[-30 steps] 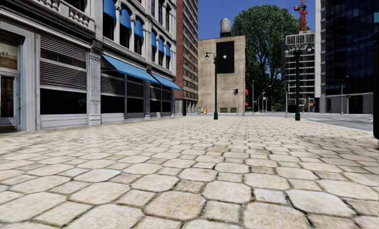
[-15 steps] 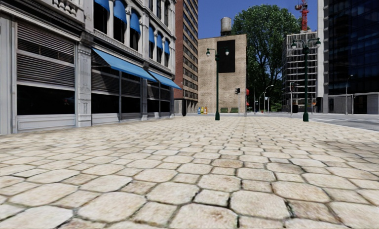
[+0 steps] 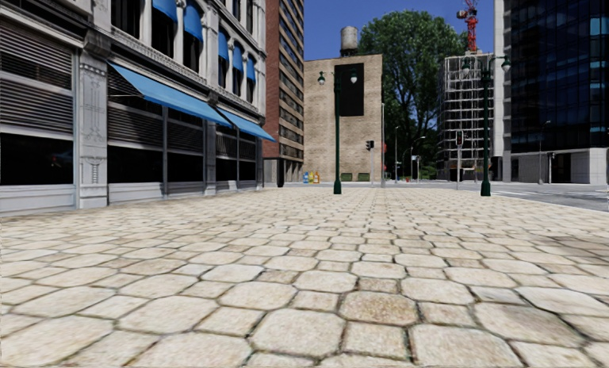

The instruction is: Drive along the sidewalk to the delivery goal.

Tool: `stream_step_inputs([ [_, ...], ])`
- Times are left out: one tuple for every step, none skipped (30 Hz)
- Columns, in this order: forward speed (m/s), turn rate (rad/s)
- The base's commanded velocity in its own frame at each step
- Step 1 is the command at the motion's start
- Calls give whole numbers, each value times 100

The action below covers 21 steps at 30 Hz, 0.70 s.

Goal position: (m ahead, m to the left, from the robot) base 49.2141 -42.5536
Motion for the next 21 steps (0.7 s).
stream_step_inputs([
  [200,-26],
  [200,-26],
  [200,-26],
  [200,-26],
  [200,-26],
  [200,-26],
  [200,-26],
  [200,-26],
  [200,-26],
  [200,-26],
  [200,-26],
  [200,-26],
  [200,-26],
  [200,-26],
  [200,-26],
  [200,-26],
  [200,-26],
  [200,-26],
  [200,-26],
  [200,-26],
  [200,-26],
])
